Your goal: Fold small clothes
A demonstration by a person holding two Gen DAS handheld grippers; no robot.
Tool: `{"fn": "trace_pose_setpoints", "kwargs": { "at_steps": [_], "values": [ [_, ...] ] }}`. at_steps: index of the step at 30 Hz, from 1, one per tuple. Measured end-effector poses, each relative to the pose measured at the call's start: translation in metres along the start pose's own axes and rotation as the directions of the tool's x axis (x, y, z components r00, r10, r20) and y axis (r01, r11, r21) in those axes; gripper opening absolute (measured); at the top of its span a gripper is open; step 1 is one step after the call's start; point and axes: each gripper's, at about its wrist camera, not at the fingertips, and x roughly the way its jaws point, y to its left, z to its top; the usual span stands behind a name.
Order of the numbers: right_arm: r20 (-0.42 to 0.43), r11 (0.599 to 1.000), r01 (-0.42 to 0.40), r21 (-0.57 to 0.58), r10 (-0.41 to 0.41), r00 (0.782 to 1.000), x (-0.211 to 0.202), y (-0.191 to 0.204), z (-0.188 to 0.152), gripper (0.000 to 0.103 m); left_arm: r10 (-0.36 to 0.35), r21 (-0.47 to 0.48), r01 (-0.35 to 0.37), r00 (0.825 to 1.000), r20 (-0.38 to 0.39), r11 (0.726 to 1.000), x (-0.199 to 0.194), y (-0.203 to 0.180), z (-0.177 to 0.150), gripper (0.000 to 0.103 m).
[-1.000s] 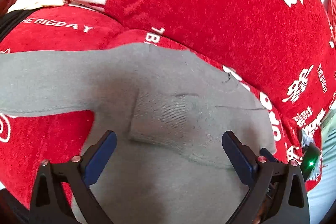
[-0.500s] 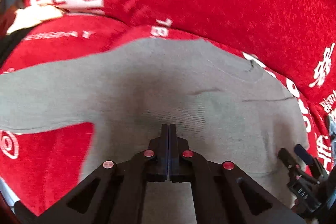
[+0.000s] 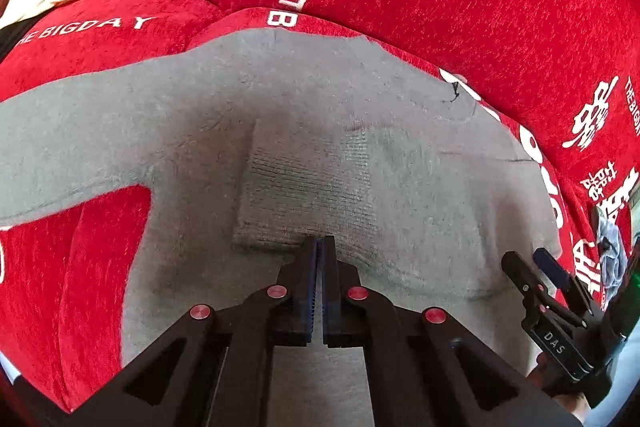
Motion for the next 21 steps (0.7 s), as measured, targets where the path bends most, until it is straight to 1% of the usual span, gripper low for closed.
{"fn": "trace_pose_setpoints", "kwargs": {
  "at_steps": [1, 2, 3, 4, 5, 6, 7, 8, 9, 10, 11, 12, 13, 14, 15, 17, 18, 19, 20, 21],
  "values": [
    [0.000, 1.000, 0.000, 0.004, 0.000, 1.000, -0.001, -0.002, 0.000, 0.082, 0.014, 0.017, -0.013, 1.000, -0.008, 1.000, -0.009, -0.005, -0.004, 0.000],
    [0.003, 1.000, -0.001, 0.010, 0.001, 1.000, -0.003, -0.005, -0.001, 0.082, -0.005, 0.043, 0.003, 0.999, 0.052, 0.999, -0.028, -0.010, -0.011, 0.000],
    [0.007, 1.000, -0.002, 0.013, 0.002, 1.000, -0.004, -0.007, -0.001, 0.082, -0.029, 0.085, 0.015, 0.986, 0.163, 0.996, -0.048, -0.016, -0.020, 0.000],
    [0.011, 1.000, -0.004, 0.018, 0.004, 1.000, -0.005, -0.009, -0.002, 0.082, -0.016, 0.121, -0.014, 0.971, 0.239, 0.993, -0.056, -0.020, -0.026, 0.000],
    [0.013, 1.000, -0.008, 0.029, 0.007, 1.000, -0.005, -0.012, -0.002, 0.082, 0.011, 0.123, -0.044, 0.967, 0.256, 0.991, -0.051, -0.017, -0.025, 0.000],
    [0.011, 0.999, -0.014, 0.043, 0.014, 1.000, -0.004, -0.014, -0.001, 0.082, 0.038, 0.064, -0.051, 0.981, 0.188, 0.997, -0.036, -0.006, -0.020, 0.000],
    [0.009, 0.999, -0.017, 0.051, 0.017, 1.000, -0.002, -0.015, -0.001, 0.082, 0.022, 0.014, -0.024, 0.992, 0.126, 1.000, -0.027, 0.002, -0.018, 0.000],
    [0.010, 0.999, -0.014, 0.048, 0.014, 1.000, -0.002, -0.014, 0.000, 0.082, -0.015, -0.041, 0.019, 0.996, 0.086, 0.999, -0.021, 0.010, -0.019, 0.000],
    [0.013, 0.999, -0.013, 0.044, 0.013, 1.000, -0.003, -0.013, -0.001, 0.082, -0.037, -0.071, 0.044, 0.995, 0.096, 0.996, -0.021, 0.014, -0.021, 0.000],
    [0.016, 0.999, -0.017, 0.040, 0.016, 1.000, -0.004, -0.012, -0.001, 0.082, -0.040, -0.085, 0.051, 0.990, 0.134, 0.995, -0.024, 0.016, -0.024, 0.000],
    [0.019, 0.999, -0.023, 0.037, 0.022, 1.000, -0.006, -0.012, -0.002, 0.082, 0.003, -0.079, 0.011, 0.984, 0.175, 0.997, -0.026, 0.014, -0.028, 0.000],
    [0.021, 0.999, -0.023, 0.033, 0.022, 1.000, -0.006, -0.012, -0.002, 0.082, 0.046, -0.058, -0.036, 0.981, 0.190, 0.998, -0.026, 0.011, -0.030, 0.000],
    [0.020, 0.999, -0.022, 0.029, 0.021, 1.000, -0.005, -0.012, -0.002, 0.082, 0.070, -0.022, -0.067, 0.980, 0.186, 0.998, -0.024, 0.006, -0.030, 0.000],
    [0.018, 0.999, -0.020, 0.029, 0.019, 1.000, -0.004, -0.013, -0.002, 0.082, 0.060, 0.020, -0.064, 0.983, 0.173, 0.998, -0.023, 0.001, -0.029, 0.000],
    [0.018, 0.999, -0.022, 0.033, 0.022, 1.000, -0.004, -0.014, -0.002, 0.082, 0.039, 0.042, -0.048, 0.978, 0.204, 0.998, -0.030, -0.003, -0.031, 0.000],
    [0.022, 0.999, -0.030, 0.036, 0.029, 0.999, -0.005, -0.015, -0.003, 0.081, 0.061, 0.036, -0.075, 0.955, 0.289, 0.997, -0.044, -0.005, -0.034, 0.000],
    [0.023, 0.999, -0.031, 0.037, 0.030, 0.999, -0.005, -0.016, -0.003, 0.081, 0.041, 0.039, -0.056, 0.954, 0.297, 0.998, -0.044, -0.005, -0.033, 0.000],
    [0.022, 0.999, -0.031, 0.037, 0.030, 0.999, -0.005, -0.016, -0.003, 0.082, 0.010, 0.026, -0.018, 0.962, 0.273, 1.000, -0.041, -0.002, -0.032, 0.000],
    [0.022, 0.999, -0.031, 0.036, 0.030, 0.999, -0.004, -0.016, -0.002, 0.082, 0.006, 0.008, -0.008, 0.971, 0.239, 1.000, -0.037, -0.002, -0.031, 0.000],
    [0.022, 0.999, -0.031, 0.035, 0.030, 0.999, -0.004, -0.016, -0.003, 0.082, 0.033, -0.006, -0.032, 0.982, 0.186, 0.999, -0.032, -0.001, -0.030, 0.000]
  ]
}}
